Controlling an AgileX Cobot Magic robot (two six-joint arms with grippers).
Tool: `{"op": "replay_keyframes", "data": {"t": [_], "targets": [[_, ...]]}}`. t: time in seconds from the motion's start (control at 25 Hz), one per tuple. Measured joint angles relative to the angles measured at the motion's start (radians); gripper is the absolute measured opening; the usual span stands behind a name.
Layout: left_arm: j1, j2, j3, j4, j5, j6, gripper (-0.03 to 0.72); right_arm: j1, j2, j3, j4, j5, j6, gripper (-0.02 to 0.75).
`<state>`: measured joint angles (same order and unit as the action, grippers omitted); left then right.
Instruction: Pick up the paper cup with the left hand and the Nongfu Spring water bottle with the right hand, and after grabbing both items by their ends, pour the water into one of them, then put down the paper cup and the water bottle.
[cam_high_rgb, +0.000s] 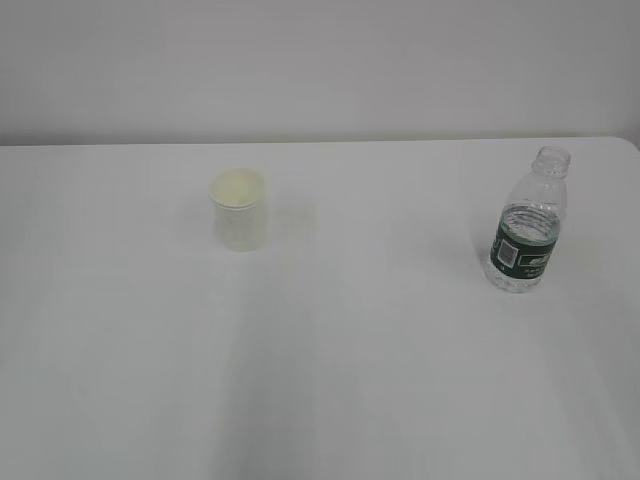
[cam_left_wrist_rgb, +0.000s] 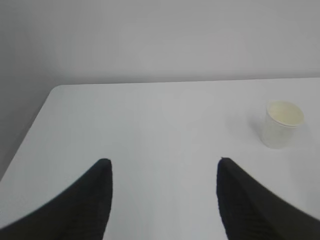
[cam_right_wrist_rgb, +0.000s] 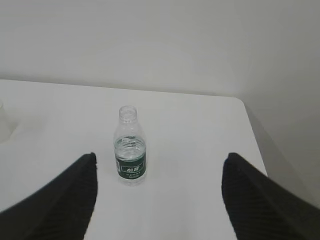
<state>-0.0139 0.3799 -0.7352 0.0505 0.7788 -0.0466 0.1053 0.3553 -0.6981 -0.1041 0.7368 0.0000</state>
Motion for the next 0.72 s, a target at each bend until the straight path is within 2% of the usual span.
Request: {"op": "replay_keyframes", "data": {"t": [0.24,0.72], "targets": [[0.0,0.114,0.0,-0.069,-0.129,0.002,0.47,0.0,0.0,0.0,0.0,-0.051,0.0,0.59],[0.0,0.246,0.0,-0.078,-0.42,0.003,0.47,0.0,0.079,0.0,0.0,-0.263,0.0,0.59]]}}
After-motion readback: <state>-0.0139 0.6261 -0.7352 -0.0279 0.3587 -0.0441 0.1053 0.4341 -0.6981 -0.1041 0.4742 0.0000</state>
